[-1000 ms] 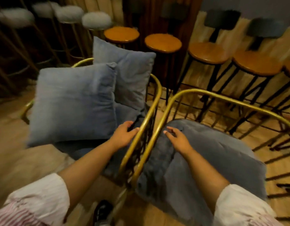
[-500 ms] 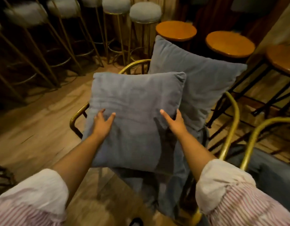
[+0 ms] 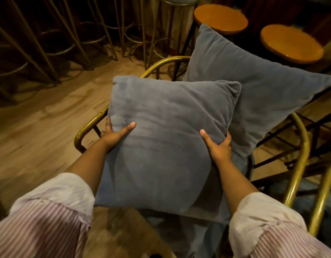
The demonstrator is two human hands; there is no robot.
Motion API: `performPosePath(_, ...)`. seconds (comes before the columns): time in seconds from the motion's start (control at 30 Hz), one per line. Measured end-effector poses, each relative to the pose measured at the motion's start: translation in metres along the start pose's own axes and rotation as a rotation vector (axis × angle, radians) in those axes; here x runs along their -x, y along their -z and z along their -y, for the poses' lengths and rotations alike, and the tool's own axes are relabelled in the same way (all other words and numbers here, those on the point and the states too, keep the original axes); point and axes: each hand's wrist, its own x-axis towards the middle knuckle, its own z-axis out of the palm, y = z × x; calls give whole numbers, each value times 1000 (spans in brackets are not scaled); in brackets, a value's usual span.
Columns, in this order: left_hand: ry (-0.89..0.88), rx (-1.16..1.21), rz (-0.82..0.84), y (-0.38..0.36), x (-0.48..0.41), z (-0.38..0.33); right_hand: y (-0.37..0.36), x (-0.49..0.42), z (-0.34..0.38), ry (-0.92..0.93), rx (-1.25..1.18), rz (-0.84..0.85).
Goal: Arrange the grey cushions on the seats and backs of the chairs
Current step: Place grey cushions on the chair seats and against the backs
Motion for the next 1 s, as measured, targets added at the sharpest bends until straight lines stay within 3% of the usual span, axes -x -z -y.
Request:
performPosePath(0.2,9,177,27,6,6,9,26,-5,-10,-56,-197,132)
performPosePath(0.33,-40,167,-104,11,40,1,44,20,0,-46,-334,203)
performPosePath(0.43,-46,198,-190,18,71,-6,61,51,13,54,-396,206)
performPosePath(0.57,-90,233,-221,14,119,-24,103,80,10,56,-438,146)
performPosePath(0.8,-232,310,-137,-20,226,-65,213,133,-7,155,-504,95)
performPosePath(1.0,-297,337,36,-98,320,-77,329,168,-75,169,-559,-31)
